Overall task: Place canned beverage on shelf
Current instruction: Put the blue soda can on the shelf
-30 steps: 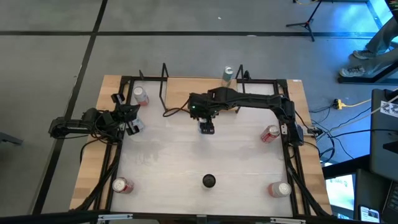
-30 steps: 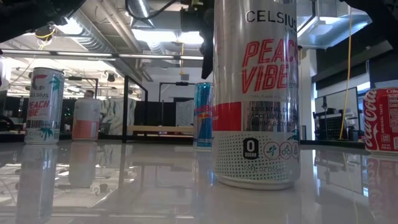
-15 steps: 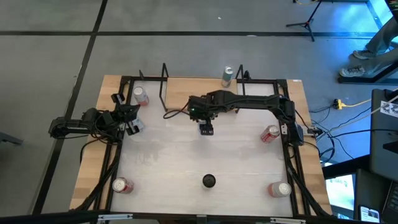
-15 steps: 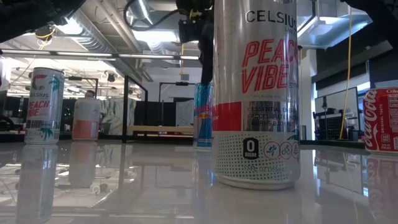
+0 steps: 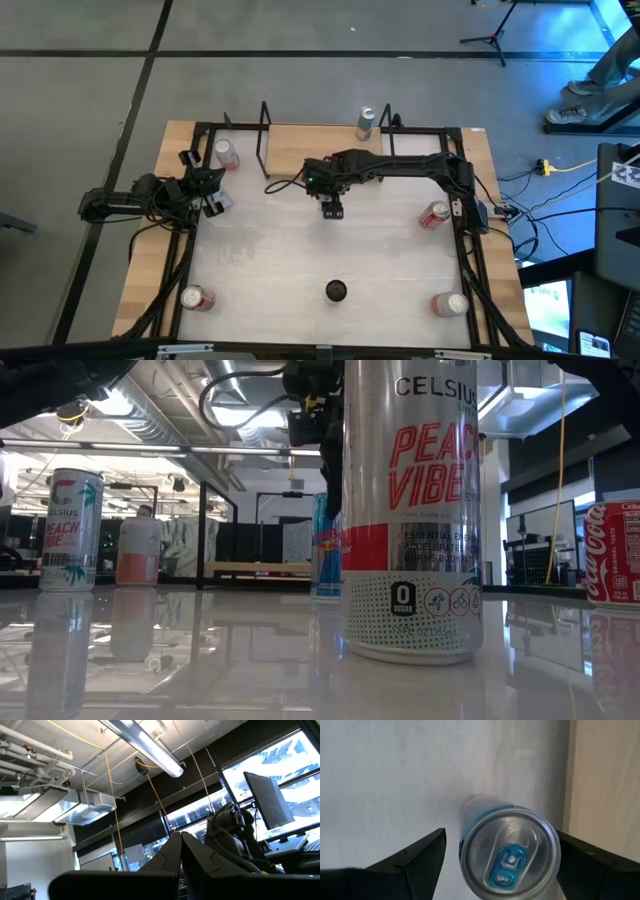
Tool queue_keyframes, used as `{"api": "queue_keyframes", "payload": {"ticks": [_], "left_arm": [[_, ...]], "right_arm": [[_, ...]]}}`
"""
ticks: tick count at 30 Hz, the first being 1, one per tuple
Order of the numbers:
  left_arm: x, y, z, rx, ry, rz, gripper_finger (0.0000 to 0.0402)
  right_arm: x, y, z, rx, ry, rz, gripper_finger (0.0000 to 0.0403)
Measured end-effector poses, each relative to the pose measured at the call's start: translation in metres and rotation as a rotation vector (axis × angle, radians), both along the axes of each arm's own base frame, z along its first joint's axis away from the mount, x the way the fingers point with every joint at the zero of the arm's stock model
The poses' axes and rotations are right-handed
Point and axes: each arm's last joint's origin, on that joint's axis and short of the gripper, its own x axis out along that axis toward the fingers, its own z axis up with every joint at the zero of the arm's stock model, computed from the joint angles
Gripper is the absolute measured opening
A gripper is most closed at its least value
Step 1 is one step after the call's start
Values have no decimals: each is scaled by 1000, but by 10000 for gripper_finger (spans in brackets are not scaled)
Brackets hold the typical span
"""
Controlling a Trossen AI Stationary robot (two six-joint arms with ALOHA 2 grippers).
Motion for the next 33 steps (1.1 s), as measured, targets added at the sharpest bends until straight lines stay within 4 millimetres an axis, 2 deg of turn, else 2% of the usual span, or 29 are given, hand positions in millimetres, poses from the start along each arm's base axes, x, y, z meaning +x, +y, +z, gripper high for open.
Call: {"api": "queue_keyframes", "payload": {"ticks": [6,14,19,23,33], "left_arm": [[0,0,0,0,0,0,7],[0,0,0,0,0,0,7],[0,0,0,0,0,0,7],[0,0,0,0,0,0,7],[0,0,0,0,0,0,7]], "right_arm": [[1,0,-1,-2,-14,3,309],[2,0,-1,-2,-17,7,228],[1,0,0,-9,-13,28,226],[-2,0,5,-21,-1,25,242],[-10,0,41,-41,9,22,224]]}}
